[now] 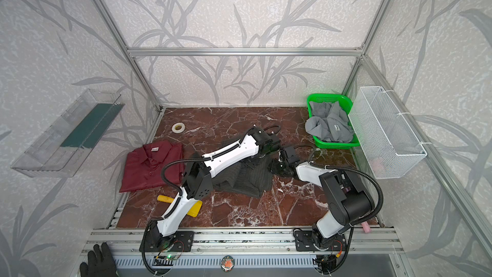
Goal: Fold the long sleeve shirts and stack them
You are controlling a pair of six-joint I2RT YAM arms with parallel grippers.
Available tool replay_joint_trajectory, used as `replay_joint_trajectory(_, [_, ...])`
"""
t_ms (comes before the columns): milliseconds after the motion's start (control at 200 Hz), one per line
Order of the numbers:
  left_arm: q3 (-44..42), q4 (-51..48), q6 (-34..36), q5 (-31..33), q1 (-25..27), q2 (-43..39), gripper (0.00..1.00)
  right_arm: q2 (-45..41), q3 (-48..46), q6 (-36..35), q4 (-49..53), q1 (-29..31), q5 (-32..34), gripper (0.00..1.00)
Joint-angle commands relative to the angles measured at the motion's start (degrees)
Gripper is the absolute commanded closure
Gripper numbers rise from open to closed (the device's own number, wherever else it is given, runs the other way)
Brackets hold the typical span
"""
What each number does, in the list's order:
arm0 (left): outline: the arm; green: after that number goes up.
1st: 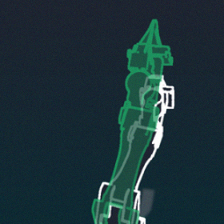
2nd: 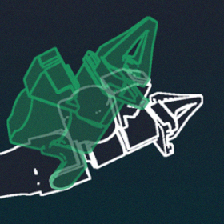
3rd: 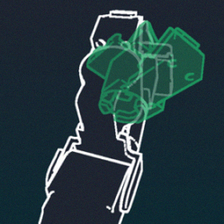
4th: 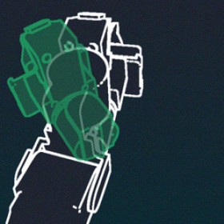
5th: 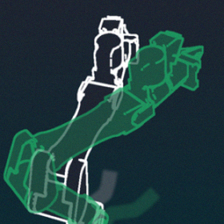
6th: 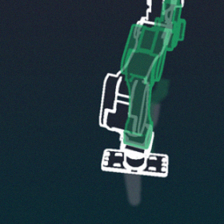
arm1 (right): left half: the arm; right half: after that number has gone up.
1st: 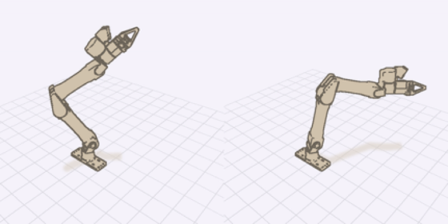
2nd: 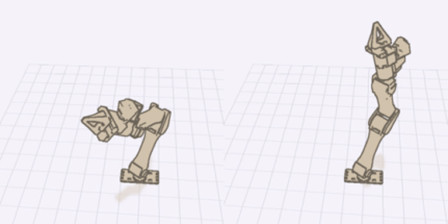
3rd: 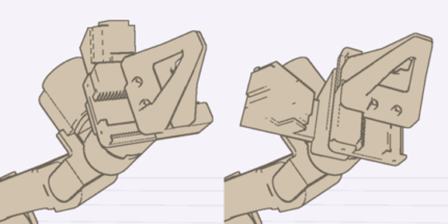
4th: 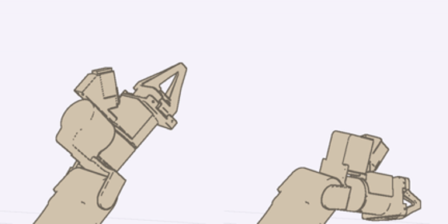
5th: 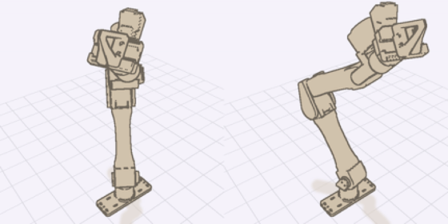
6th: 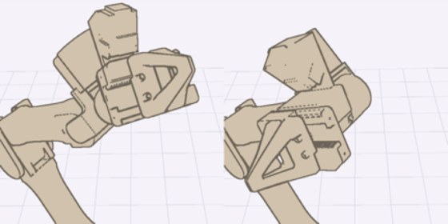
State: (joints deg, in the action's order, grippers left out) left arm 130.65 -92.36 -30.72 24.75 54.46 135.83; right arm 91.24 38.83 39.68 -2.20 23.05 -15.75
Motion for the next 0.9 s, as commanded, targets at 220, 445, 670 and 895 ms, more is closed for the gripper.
replay_joint_trajectory(220, [6.08, -10.39, -3.55, -5.68, 1.70, 3.25, 1.00, 1.58, -2.09, 1.54, 3.44, 0.46, 2.34, 0.64])
replay_joint_trajectory(445, [3.76, -10.48, -3.68, -1.23, 1.29, 2.31, 1.00, -1.80, -2.77, 0.56, 4.86, 0.07, 4.27, 0.64])
replay_joint_trajectory(670, [-6.20, -10.29, -3.41, 8.60, -1.81, -1.94, 1.00, -8.16, -3.68, -0.79, 7.22, 0.11, 4.63, 0.64])
replay_joint_trajectory(895, [-12.57, -7.47, -1.93, 11.43, -6.11, -9.25, 1.00, -12.15, -6.86, 1.94, -1.42, 4.77, -0.88, 0.65])
